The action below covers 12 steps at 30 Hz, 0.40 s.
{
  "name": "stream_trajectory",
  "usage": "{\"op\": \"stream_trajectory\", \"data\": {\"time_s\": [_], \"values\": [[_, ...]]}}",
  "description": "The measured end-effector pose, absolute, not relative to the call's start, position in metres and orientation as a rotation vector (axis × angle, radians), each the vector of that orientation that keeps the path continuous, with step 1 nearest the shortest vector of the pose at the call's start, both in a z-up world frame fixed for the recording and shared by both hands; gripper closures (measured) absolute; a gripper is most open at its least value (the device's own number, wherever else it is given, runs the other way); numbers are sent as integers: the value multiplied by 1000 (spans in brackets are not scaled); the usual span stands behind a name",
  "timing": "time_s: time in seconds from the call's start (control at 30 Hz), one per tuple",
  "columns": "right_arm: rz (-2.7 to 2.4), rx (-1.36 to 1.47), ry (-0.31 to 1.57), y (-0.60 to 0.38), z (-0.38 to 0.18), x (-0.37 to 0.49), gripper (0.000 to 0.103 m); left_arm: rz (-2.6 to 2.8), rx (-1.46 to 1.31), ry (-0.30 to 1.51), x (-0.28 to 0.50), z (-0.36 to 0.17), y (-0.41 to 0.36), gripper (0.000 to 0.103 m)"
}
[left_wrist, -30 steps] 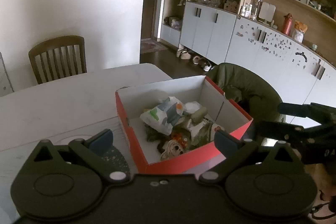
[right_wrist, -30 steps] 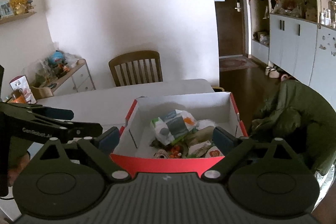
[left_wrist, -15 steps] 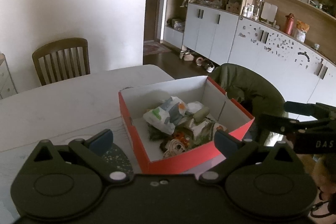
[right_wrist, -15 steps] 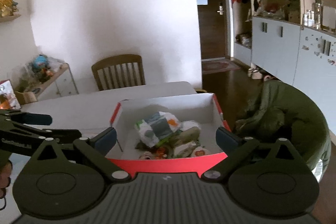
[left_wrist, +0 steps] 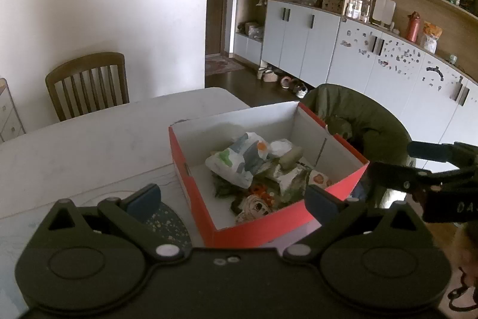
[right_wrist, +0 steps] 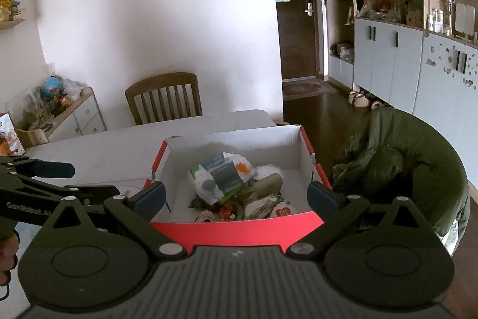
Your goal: Organize objects
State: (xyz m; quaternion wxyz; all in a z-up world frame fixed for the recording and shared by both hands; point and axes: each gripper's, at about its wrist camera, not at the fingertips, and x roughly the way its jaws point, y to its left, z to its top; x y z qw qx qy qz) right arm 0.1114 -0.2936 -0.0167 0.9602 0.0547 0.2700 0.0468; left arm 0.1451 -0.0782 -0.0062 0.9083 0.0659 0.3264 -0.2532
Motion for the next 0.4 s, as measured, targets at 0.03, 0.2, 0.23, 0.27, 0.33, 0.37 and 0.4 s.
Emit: {"op": "stream_trajectory", "data": {"time_s": [0.03,0.2,0.23,0.27,0.33,0.37,0.4], "values": [[99,111,550,-293,-17,112,1,-523,136,672,146,-7,-78,1],[114,107,557,-291,-18,114,2,-523,136,675,148,-8,-79,1],[116,106,558,-290,-18,115,2,-523,134,675,148,-8,-78,1],[117,105,559,-290,-18,115,2,-521,135,673,147,-7,-79,1],[118,101,558,-290,-17,116,1,-524,128,678,150,-9,-78,1],[118,98,558,-290,-17,117,1,-526,129,678,151,-9,-78,1],[117,97,559,-289,-17,117,1,-525,124,679,152,-9,-77,1]]}}
